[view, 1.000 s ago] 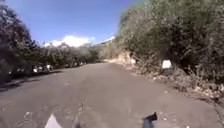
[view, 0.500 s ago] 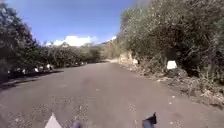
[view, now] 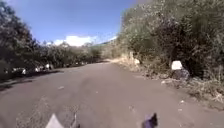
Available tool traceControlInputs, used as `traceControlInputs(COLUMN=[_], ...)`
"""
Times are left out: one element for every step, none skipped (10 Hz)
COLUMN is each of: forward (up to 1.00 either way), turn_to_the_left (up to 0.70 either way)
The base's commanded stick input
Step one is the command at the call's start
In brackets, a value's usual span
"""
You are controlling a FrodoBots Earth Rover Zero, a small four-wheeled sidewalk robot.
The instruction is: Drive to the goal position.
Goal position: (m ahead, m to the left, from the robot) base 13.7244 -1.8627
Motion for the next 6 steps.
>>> traceControlInputs(forward=[0.50,0.50,0.50,0.50,0.50,0.50], turn_to_the_left=[0.00,0.00,0.00,0.00,0.00,0.00])
